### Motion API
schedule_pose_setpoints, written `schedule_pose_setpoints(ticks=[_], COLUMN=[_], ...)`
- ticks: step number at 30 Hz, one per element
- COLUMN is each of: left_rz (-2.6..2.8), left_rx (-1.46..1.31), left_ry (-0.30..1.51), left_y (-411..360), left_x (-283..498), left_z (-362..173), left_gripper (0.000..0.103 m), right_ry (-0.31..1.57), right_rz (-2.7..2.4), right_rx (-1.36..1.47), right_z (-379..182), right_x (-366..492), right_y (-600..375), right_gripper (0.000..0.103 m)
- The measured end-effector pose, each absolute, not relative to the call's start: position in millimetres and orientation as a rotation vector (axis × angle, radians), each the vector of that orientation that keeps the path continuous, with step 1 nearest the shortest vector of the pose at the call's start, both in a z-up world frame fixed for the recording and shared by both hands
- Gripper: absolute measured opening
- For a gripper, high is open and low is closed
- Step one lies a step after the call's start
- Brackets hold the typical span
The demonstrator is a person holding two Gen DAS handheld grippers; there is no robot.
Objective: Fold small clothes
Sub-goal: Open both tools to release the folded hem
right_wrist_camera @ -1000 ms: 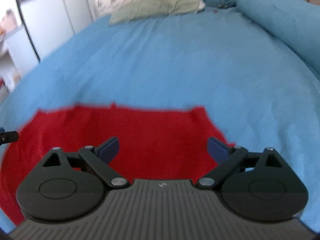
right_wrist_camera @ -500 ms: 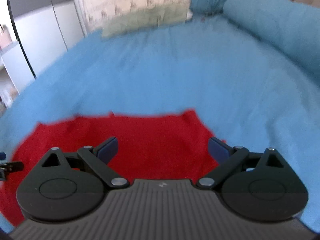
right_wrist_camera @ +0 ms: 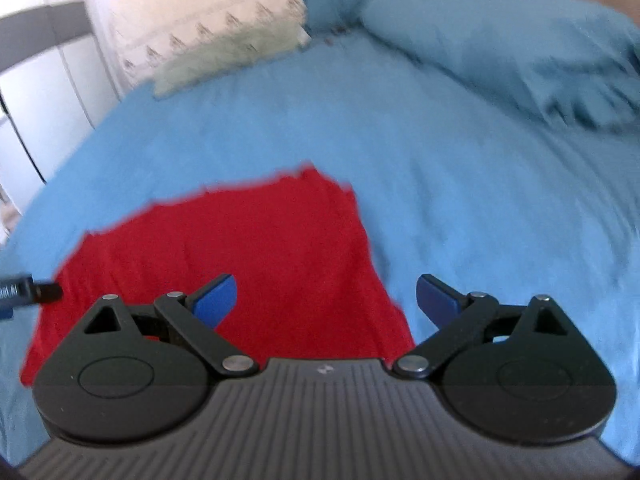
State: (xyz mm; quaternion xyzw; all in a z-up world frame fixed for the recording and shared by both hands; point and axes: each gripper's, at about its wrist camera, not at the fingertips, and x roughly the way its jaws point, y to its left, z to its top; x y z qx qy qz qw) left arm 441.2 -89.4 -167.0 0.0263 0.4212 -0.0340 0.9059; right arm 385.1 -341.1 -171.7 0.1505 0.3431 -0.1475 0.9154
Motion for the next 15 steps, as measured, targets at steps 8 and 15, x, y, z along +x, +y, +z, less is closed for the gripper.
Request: schedule_pose_setpoints(ticks=[8, 15], left_rz=[-0.105, -0.097], left_rx=[0.030, -0.005], left_ry=[0.925, 0.946], left_y=[-111, -117], left_x=[433, 434], left_z=[-184, -184], left_gripper=[0.103, 0.103], right_ry=[0.791, 0.733], right_rz=[-0.323, -0.354], right_rx=[0.527, 0.628], right_z=[-228, -247], right_x=[369, 375], right_y=[-350, -360], right_gripper=[0.090, 0.085])
